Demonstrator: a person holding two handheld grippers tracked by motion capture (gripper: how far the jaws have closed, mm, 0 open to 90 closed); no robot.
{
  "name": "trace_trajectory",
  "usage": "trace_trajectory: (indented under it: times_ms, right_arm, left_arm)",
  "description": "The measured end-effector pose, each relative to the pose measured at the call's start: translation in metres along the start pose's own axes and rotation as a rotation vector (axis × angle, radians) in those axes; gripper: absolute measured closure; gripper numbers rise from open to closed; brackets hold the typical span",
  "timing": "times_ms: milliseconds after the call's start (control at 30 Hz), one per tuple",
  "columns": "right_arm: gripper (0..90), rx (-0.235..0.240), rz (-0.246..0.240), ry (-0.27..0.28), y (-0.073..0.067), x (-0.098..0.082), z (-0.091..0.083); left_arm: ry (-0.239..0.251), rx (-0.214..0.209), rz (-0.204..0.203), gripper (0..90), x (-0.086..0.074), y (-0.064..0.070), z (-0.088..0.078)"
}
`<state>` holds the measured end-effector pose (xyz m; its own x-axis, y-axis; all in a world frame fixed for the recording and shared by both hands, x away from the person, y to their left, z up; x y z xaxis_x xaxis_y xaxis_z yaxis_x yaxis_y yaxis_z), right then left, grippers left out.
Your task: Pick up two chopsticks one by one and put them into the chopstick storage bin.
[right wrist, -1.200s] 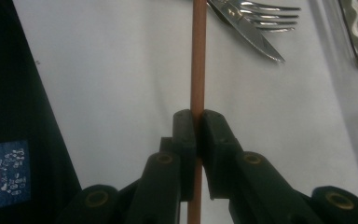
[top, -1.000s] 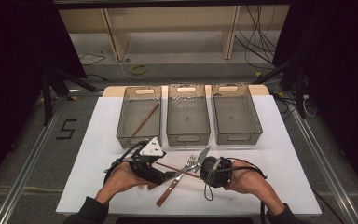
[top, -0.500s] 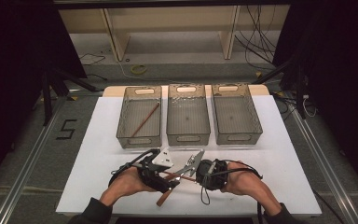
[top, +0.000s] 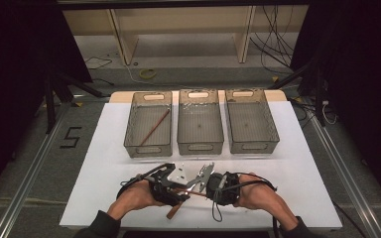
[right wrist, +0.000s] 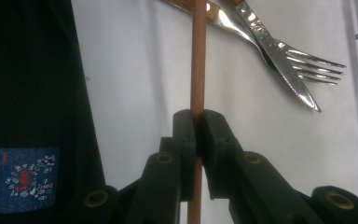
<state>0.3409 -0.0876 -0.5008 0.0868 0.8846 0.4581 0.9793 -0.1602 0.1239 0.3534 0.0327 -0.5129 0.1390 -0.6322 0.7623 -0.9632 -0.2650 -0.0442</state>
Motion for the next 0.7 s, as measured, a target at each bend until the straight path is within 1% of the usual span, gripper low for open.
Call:
trace_trajectory:
  times_ms: [167, 300, 400, 500, 567, 600, 700]
  right_arm:
    - [84.6, 0.009, -0.016, -0.005, -0.002, 0.001, 0.001]
    - [84.6, 0.019, -0.027, -0.008, -0.004, 0.001, 0.001]
    - [84.6, 0.026, -0.034, -0.014, -0.006, 0.000, 0.002]
    - [84.6, 0.032, -0.047, -0.021, -0.008, 0.000, 0.003]
    - [84.6, 0.037, -0.055, -0.023, -0.009, 0.000, 0.004]
    - [84.6, 0.036, -0.068, -0.021, -0.008, 0.000, 0.005]
    - [84.4, 0.045, -0.075, -0.031, -0.010, -0.001, 0.005]
  left_arm:
    - [-0.024, -0.021, 0.014, 64.4, -0.003, 0.003, 0.001]
    - [-0.032, -0.029, 0.013, 69.3, -0.004, 0.005, 0.002]
    - [-0.048, -0.045, 0.025, 73.0, -0.005, 0.006, 0.002]
    - [-0.056, -0.058, 0.033, 75.1, -0.007, 0.009, 0.003]
    - [-0.063, -0.075, 0.034, 76.2, -0.008, 0.010, 0.003]
    - [-0.062, -0.080, 0.035, 76.8, -0.009, 0.012, 0.004]
    - [-0.070, -0.099, 0.040, 78.6, -0.010, 0.014, 0.004]
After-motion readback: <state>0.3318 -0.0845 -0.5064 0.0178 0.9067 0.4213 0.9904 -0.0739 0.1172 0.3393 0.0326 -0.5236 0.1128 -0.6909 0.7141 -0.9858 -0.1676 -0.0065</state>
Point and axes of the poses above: each handheld gripper's, and its own axes: z roughly forward along the jaws, x roughly out of its top, y roughly to its right, the point moved 9 cm from there along z, roughly forward along the jaws, and after that the axes turned 14 degrees about y, right-handed, at the moved point
